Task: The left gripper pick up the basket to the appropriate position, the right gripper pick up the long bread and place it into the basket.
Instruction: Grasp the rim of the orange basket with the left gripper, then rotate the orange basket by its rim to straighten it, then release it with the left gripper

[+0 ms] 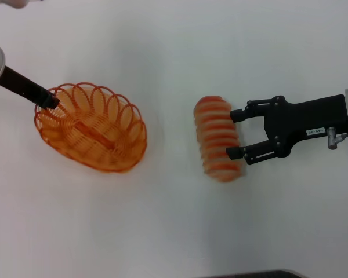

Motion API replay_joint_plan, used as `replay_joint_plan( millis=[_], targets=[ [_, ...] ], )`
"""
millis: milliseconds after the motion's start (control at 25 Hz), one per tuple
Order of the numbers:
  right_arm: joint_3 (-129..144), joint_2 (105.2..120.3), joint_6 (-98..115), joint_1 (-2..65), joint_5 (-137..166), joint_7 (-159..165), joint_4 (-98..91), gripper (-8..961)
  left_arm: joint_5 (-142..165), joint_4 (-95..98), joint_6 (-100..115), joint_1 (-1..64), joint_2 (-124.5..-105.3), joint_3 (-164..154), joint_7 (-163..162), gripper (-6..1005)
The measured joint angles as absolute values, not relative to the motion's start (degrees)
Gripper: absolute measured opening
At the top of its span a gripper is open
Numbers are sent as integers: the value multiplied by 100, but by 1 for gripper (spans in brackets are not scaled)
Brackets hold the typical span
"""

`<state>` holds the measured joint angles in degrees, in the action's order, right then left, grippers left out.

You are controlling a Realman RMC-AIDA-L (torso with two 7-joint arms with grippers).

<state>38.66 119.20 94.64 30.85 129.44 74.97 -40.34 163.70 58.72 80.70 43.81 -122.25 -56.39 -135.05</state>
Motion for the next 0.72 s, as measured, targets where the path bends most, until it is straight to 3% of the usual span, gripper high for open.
replay_joint_plan(
  millis=[720],
  targets=[
    [3430,11935,9115,3001,12103,7962,-4024,901,15738,6424,8623,4263,-12381,-5069,-15326,78]
  ],
)
